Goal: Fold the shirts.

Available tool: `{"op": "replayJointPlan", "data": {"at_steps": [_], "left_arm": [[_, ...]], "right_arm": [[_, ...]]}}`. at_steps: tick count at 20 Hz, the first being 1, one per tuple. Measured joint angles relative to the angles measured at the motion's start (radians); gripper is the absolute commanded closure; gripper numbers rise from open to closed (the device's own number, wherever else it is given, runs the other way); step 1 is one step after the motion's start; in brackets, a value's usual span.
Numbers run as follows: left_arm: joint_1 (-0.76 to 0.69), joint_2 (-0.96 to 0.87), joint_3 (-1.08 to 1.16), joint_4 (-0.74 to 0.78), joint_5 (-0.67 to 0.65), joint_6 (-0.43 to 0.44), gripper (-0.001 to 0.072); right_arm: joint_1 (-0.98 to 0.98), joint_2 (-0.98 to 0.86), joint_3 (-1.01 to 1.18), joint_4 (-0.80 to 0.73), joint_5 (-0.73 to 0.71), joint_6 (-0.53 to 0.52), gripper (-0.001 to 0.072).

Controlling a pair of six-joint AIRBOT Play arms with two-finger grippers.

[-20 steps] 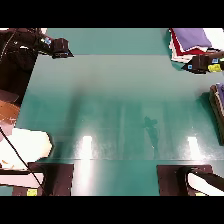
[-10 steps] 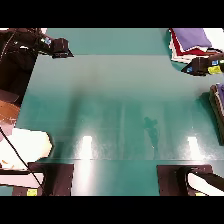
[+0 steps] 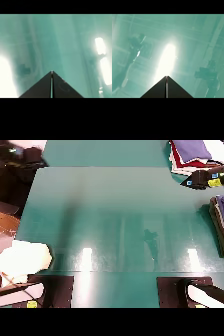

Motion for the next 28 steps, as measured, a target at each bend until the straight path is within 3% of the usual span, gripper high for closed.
{"op": "replayJointPlan", "data": {"at_steps": [5, 6, 7, 8, 9, 12, 17, 18, 19, 21, 25, 28], "left_arm": [[0.145, 0.303, -0.323, 0.146, -0.066, -0.024, 0.0684], [0.167, 0.364, -0.403, 0.195, -0.074, -0.036, 0.0625], [0.184, 0.412, -0.474, 0.239, -0.081, -0.051, 0.0305], [0.200, 0.453, -0.542, 0.283, -0.085, -0.065, 0.0068], [0.212, 0.488, -0.612, 0.335, -0.093, -0.084, 0.0032], [0.233, 0.542, -0.793, 0.466, -0.098, -0.145, 0.0032], [0.243, 0.567, -1.059, 0.555, -0.006, -0.232, 0.0034], [0.243, 0.569, -1.106, 0.563, 0.023, -0.251, 0.0124], [0.244, 0.571, -1.144, 0.571, 0.052, -0.271, 0.0335], [0.244, 0.572, -1.193, 0.576, 0.097, -0.299, 0.0657], [0.245, 0.573, -1.198, 0.579, 0.143, -0.326, 0.0686], [0.229, 0.573, -1.060, 0.549, 0.149, -0.319, 0.0687]], "right_arm": [[0.000, 0.000, 0.000, 0.000, 0.005, 0.000, 0.0695], [0.000, 0.000, 0.000, 0.000, 0.007, 0.000, 0.0696], [0.000, 0.000, 0.000, 0.000, 0.010, 0.000, 0.0695], [0.000, 0.000, 0.000, 0.000, 0.014, 0.000, 0.0695], [0.000, 0.000, 0.000, 0.000, 0.016, 0.000, 0.0695], [0.000, 0.000, 0.000, 0.000, 0.023, 0.000, 0.0695], [0.000, 0.000, 0.000, 0.000, 0.029, 0.000, 0.0695], [0.000, 0.000, 0.000, 0.000, 0.030, 0.000, 0.0696], [0.000, 0.000, 0.000, 0.000, 0.030, 0.000, 0.0695], [0.000, 0.000, 0.000, 0.000, 0.030, 0.000, 0.0695], [0.000, 0.000, 0.000, 0.000, 0.031, 0.000, 0.0695], [0.000, 0.000, 0.006, 0.000, 0.030, 0.000, 0.0695]]}}
